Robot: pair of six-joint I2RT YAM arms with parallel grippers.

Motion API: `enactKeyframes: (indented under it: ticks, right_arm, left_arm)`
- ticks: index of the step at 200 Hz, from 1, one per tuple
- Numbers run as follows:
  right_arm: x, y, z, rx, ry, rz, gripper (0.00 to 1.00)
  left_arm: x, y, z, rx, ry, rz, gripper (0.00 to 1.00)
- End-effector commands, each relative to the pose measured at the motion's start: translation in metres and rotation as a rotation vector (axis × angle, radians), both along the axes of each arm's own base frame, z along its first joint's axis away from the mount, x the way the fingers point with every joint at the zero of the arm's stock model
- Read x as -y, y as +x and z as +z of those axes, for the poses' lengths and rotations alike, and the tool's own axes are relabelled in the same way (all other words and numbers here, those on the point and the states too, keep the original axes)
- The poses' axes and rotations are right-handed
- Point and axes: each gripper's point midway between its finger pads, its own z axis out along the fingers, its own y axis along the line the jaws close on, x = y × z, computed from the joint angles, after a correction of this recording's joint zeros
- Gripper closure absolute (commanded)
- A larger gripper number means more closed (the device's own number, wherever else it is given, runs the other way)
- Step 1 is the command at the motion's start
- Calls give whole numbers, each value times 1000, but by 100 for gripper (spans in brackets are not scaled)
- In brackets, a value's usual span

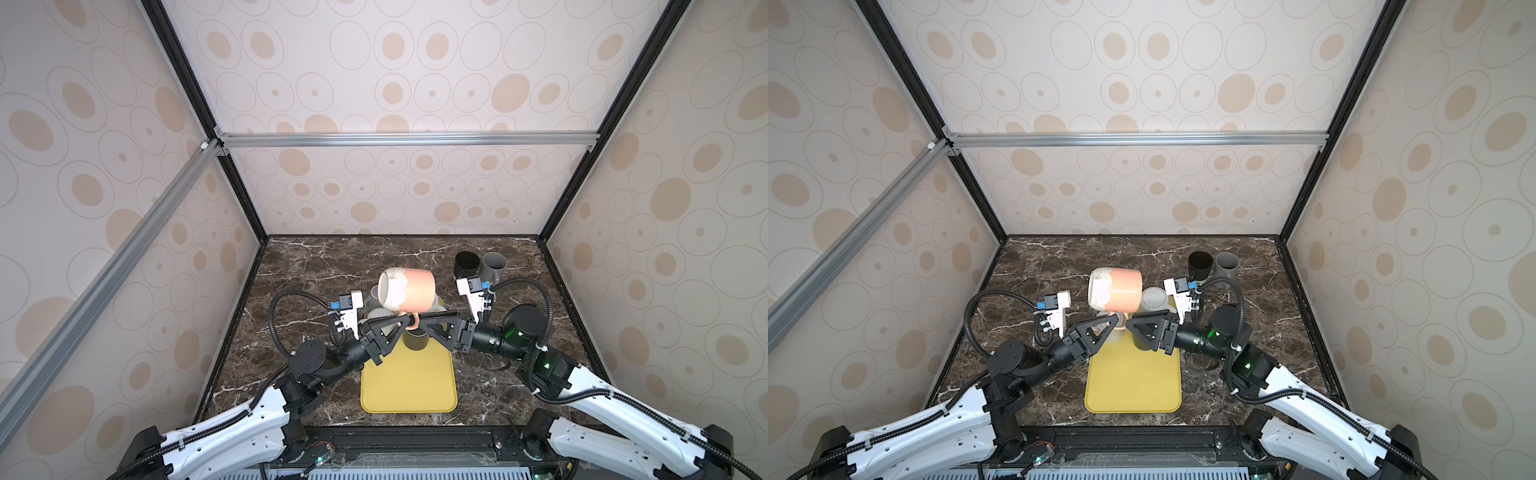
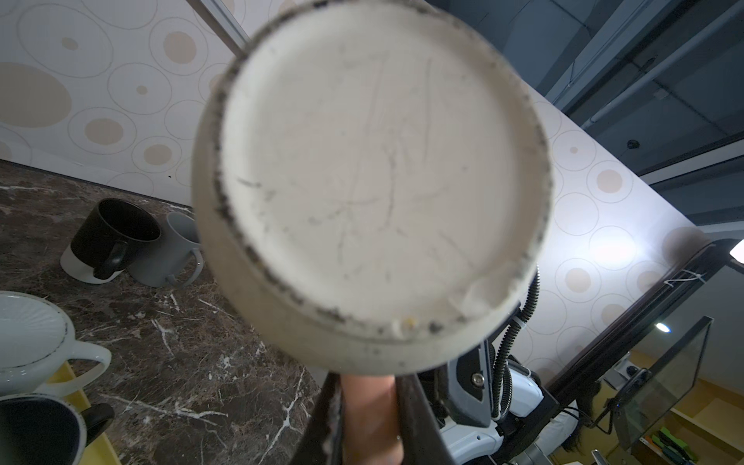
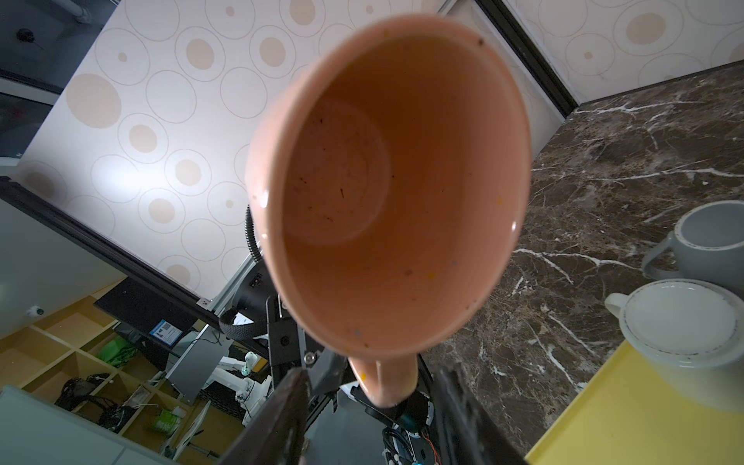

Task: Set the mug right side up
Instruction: 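Raise the mug sideways with the left gripper while the right gripper grasps its handle, then open the left gripper and carry the mug upright beyond the tray with the right gripper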

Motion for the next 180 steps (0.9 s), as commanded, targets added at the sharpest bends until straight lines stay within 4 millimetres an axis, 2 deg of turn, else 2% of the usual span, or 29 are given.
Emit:
enactKeyframes:
  ticks: [1, 89, 180]
  right_arm:
    - [-1, -1, 21, 27, 51, 15, 49]
    - [-9, 2, 35, 39, 101, 44, 56]
    - [-15, 1, 39, 28, 120, 79, 62]
  left_arm:
    - [-23, -21, 71, 158, -225, -32, 100]
    - [-23, -24, 68, 158, -295, -73, 100]
    - [-23, -24, 68, 166, -314, -78, 100]
